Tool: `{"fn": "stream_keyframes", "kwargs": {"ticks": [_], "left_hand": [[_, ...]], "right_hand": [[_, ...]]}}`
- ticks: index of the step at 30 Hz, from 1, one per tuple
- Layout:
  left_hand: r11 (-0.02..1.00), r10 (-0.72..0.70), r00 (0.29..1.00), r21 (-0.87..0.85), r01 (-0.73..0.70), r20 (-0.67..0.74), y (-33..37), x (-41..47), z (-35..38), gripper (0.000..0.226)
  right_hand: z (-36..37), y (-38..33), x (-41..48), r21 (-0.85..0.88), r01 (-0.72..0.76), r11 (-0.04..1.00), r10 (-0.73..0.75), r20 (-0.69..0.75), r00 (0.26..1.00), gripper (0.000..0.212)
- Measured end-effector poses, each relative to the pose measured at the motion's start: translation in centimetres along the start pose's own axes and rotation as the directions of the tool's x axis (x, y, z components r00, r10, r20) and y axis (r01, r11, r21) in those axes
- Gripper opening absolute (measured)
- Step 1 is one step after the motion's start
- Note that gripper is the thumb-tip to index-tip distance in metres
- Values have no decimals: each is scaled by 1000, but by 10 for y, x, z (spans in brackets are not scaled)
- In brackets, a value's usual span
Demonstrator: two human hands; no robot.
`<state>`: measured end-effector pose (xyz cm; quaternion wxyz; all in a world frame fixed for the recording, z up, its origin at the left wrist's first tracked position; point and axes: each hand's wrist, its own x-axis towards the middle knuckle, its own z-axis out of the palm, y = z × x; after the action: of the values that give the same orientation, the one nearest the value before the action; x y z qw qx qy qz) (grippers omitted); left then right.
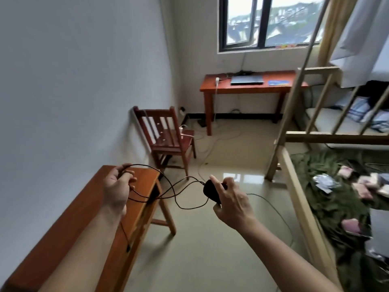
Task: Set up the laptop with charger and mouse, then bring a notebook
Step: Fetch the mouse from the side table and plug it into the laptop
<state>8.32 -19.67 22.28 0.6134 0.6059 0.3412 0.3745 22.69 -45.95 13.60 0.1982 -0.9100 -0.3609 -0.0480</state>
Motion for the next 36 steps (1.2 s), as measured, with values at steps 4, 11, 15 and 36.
{"fn": "stream_keyframes", "kwargs": {"ticks": [4, 11, 15, 36], "left_hand": [[998, -66, 992, -17, 68, 111, -4, 20, 94, 25], [994, -97, 977, 69, 86, 190, -43, 90, 217, 25], [991, -122, 969, 71, 110, 214, -74, 160, 275, 25], [967, -239, 910, 170, 191, 338, -135, 536, 670, 35]], "right_hand": [[-8, 72, 33, -186, -45, 982, 19, -135, 991, 94], [9, 160, 113, -221, -131, 967, 115, -83, 990, 90], [28, 198, 185, -233, -156, 960, 151, -39, 988, 89], [64, 448, 608, -15, -255, 967, 255, -17, 967, 86]]}}
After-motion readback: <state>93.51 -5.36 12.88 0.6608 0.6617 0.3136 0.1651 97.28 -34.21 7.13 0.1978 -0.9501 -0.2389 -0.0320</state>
